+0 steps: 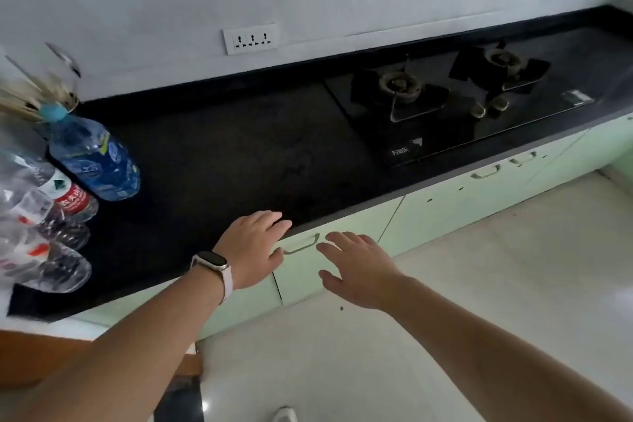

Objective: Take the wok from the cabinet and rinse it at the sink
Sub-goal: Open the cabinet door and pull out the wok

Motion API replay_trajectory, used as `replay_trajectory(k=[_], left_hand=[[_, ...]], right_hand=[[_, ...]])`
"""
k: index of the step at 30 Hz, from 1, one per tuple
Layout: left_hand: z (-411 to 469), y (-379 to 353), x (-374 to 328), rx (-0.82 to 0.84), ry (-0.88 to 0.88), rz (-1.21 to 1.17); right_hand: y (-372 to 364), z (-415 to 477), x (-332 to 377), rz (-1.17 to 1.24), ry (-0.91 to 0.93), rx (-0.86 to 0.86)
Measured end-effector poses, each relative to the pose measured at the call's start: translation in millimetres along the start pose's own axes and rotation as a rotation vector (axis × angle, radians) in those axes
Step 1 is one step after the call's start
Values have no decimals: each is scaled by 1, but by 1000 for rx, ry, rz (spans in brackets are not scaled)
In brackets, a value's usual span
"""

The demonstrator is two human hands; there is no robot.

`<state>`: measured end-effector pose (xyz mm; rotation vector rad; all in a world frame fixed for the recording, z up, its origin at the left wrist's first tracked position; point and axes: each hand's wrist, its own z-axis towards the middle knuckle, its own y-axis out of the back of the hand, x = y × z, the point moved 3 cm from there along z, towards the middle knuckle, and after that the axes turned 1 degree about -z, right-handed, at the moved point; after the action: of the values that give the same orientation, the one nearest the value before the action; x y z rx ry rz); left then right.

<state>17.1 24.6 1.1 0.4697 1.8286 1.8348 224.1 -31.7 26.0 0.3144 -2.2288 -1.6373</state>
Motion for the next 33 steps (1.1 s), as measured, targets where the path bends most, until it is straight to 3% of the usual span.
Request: replay_trajectory(k=[6,12,16,24,33], left_hand=[[20,-57,26,-68,-10,101],[22,-97,41,-271,-103,221],[21,-105,42,-415,-161,334],[20,-114,41,-535,-191,426],[17,-115,42,-548,-189,429]], right_hand=[[-74,64,-8,-54,70,-79],[-145,117,-20,-79,141,-222],[-172,137,-26,-110,207,-430],[-201,156,-31,-59,246,-781],[-196,136,-29,17,259,-733]])
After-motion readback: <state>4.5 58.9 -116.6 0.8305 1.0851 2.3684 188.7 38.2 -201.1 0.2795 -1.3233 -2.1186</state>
